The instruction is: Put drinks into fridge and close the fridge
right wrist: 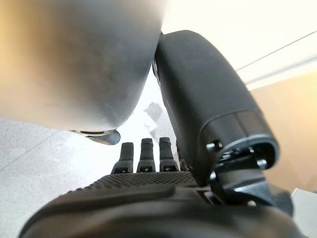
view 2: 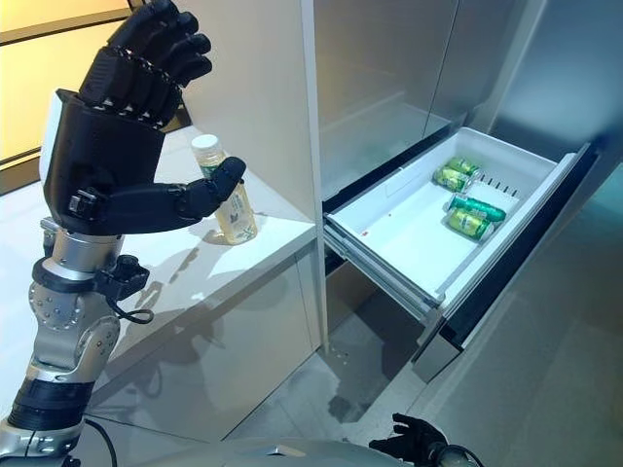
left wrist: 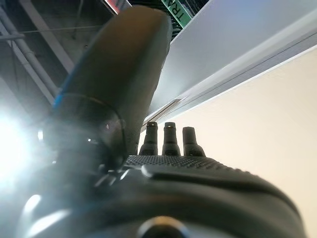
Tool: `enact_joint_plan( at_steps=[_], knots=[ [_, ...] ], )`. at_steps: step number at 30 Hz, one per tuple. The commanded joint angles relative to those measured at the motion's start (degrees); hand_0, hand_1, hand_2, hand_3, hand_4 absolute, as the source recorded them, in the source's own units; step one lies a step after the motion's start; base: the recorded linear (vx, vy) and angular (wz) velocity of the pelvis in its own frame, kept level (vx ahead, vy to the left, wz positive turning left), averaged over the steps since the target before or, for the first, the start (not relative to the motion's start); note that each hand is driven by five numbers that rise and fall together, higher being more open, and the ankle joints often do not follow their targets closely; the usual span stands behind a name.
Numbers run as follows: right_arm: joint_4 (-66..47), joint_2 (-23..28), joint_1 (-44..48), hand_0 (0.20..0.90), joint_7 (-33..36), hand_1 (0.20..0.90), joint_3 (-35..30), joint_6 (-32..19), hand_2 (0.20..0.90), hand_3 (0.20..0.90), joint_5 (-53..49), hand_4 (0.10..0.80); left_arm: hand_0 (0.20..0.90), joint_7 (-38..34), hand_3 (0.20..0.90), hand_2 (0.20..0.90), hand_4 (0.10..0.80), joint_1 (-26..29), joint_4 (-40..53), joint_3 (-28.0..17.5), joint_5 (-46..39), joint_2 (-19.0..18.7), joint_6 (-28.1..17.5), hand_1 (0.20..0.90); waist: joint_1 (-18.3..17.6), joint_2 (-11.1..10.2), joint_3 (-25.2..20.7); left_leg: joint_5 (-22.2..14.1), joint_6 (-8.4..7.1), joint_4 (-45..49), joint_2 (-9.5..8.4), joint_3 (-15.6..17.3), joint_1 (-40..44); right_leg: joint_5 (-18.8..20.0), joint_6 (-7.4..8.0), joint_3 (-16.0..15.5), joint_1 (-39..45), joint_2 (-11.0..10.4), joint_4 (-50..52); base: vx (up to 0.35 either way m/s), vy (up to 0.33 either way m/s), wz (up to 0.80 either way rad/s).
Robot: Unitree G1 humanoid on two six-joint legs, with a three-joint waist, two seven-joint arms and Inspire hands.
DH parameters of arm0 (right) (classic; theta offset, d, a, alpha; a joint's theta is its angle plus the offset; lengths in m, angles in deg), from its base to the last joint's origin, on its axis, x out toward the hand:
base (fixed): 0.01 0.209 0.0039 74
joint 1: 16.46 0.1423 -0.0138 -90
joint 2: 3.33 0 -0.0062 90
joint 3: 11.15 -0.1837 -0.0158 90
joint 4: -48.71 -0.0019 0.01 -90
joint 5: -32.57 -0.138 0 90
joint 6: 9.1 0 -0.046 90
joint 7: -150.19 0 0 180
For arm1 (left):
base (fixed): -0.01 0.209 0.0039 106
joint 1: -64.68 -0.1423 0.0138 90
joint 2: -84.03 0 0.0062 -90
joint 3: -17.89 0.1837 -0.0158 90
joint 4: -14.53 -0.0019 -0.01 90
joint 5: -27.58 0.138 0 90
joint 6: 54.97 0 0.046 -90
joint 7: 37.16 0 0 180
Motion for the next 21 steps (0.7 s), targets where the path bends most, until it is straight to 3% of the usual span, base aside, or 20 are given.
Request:
enact_joint_plan(
  at_steps=[1, 8, 21],
  knots=[
    [-1.2, -2.5, 0.7, 0.9, -0.4, 0.9, 0.8, -0.2, 0.9, 0.9, -0.5, 0.8, 0.9, -6.1, 0.9, 0.9, 0.8, 3.5, 0.1, -6.0, 0.7, -0.5, 1.8, 0.9, -0.4, -0.7, -0.3, -3.6, 4.76, 0.1, -5.89, -4.5, -1.3, -0.7, -1.67, 0.7, -0.6, 3.2, 1.6, 0.0, 0.0, 0.0],
    [-1.8, -2.2, 1.3, 0.9, -0.5, 0.9, 0.2, 1.4, 0.9, 0.9, -0.8, 0.8, 0.9, -10.4, 0.9, 0.9, 0.8, 1.0, -2.8, -6.4, 6.9, -0.7, 7.2, 0.9, -0.1, -0.4, -0.2, -3.5, 4.85, 0.1, -5.97, -4.5, -1.1, -0.8, -1.67, 0.7, -0.4, 3.2, 1.6, 0.0, 0.0, 0.0],
    [-2.0, -2.0, 1.7, 0.9, -0.6, 0.9, -0.4, 3.1, 0.9, 0.9, -0.8, 0.8, 0.9, -15.4, 0.9, 0.9, 0.8, 1.4, -4.9, -6.8, 9.0, -0.7, 15.5, 0.9, -0.4, -0.2, -0.5, -3.4, 4.73, 0.1, -5.91, -4.3, -1.0, -0.7, -1.61, 0.7, -0.3, 3.2, 1.4, 0.005, 0.0, 0.0]
  ],
)
